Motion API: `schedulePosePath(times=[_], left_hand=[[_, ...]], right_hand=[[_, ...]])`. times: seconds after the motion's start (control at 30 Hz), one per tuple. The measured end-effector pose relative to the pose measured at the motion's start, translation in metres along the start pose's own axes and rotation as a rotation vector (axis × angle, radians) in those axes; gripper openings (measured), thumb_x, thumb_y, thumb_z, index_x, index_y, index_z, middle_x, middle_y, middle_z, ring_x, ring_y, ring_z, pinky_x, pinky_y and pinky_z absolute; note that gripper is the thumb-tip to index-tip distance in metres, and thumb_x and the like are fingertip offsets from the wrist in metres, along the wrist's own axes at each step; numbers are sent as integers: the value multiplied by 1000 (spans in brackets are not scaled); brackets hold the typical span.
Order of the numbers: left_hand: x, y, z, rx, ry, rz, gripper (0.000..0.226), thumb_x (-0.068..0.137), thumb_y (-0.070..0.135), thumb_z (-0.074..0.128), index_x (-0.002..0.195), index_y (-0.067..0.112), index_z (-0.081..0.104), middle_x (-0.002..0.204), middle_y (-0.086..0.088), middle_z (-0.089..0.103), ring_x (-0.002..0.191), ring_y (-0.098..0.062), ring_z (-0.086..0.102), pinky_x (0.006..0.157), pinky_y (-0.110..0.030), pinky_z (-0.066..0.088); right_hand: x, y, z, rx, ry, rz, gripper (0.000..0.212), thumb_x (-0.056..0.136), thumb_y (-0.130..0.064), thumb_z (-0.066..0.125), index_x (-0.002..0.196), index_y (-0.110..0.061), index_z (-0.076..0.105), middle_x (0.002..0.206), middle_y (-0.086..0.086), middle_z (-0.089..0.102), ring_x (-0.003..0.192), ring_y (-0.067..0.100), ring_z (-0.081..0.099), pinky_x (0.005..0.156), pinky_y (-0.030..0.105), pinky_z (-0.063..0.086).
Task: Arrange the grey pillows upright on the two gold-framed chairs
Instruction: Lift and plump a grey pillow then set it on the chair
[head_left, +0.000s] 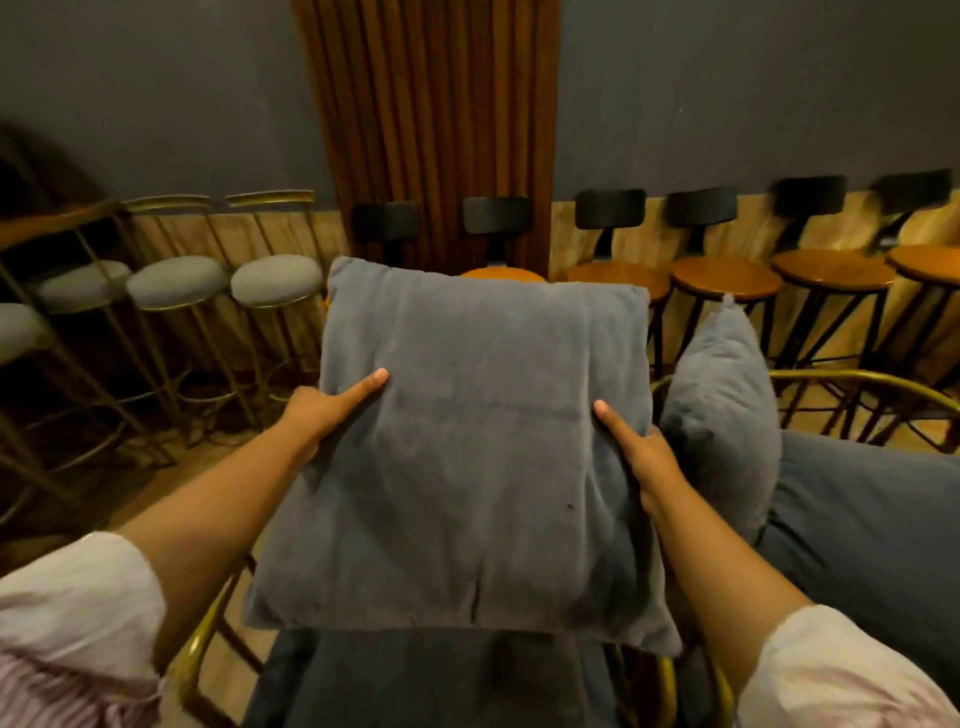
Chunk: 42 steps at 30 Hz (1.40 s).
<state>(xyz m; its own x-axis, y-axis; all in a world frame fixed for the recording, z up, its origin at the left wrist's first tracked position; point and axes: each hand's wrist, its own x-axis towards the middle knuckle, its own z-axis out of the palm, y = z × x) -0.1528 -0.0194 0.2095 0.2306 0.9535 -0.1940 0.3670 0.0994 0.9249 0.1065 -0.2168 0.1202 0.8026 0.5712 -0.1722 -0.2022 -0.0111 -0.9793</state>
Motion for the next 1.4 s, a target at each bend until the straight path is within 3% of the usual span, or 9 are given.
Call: schedulePosePath(times=[0.37,0.43,0.53,0.7,0.8,1.03,1.2,1.3,1.4], left_hand=[[136,-13,4,35,-13,-85,99,67,50,77,144,4,34,150,-15,39,136,-36,39,110,-49,36],[163,-12,16,-2,-41,-84,101,64,48,80,145,9,33,151,-12,39,137,-35,38,111,-51,35],[209,-10,39,-68,-83,-153,113,56,51,82,148,20,24,154,-6,34,140,-36,32,109,-63,28],[273,-21,84,-143,-76,-218,104,70,53,73,150,30,11,157,-3,25,141,-40,29,99,-77,26],[304,-38,105,-196,-67,-218,105,70,56,70,151,30,9,158,-4,23,142,-39,27,100,-74,30],[357,-94,140,-208,10,-178,93,79,48,66,151,27,10,158,-3,22,143,-34,26,111,-60,30],[385,-133,144,-176,6,-222,100,76,53,67,151,26,7,159,-3,21,144,-33,26,112,-57,29],[387,-162,145,-72,-42,-324,115,64,60,73,151,26,7,159,-5,22,142,-35,28,110,-58,32],[384,-180,147,-35,-23,-335,109,68,53,73,152,19,11,159,-5,22,143,-32,29,113,-51,31]], right_hand=[[114,-16,71,-100,-157,110,102,56,-40,85,142,-22,34,138,4,51,119,27,51,103,46,42],[143,-19,78,-108,-191,120,109,52,-37,89,143,-23,31,136,5,52,116,27,54,99,47,46],[191,-19,93,-43,-199,106,87,66,-33,82,139,-22,38,126,4,58,102,21,59,78,38,52],[253,3,111,-3,-79,86,129,28,-60,87,141,-26,34,135,0,52,125,27,49,104,51,42],[281,30,114,14,-26,45,136,29,-67,83,145,-26,25,144,1,45,129,26,45,107,51,39],[331,97,129,-10,39,4,88,74,-36,73,145,-25,22,138,-2,44,121,16,44,98,32,40],[341,138,139,-45,30,19,98,69,-46,76,145,-26,18,143,0,40,122,16,43,102,32,39],[334,172,137,-125,6,117,125,47,-68,77,148,-28,15,150,2,36,132,22,40,108,38,37],[329,197,133,-169,17,190,105,66,-53,74,147,-26,13,153,4,33,136,28,38,111,44,35]])
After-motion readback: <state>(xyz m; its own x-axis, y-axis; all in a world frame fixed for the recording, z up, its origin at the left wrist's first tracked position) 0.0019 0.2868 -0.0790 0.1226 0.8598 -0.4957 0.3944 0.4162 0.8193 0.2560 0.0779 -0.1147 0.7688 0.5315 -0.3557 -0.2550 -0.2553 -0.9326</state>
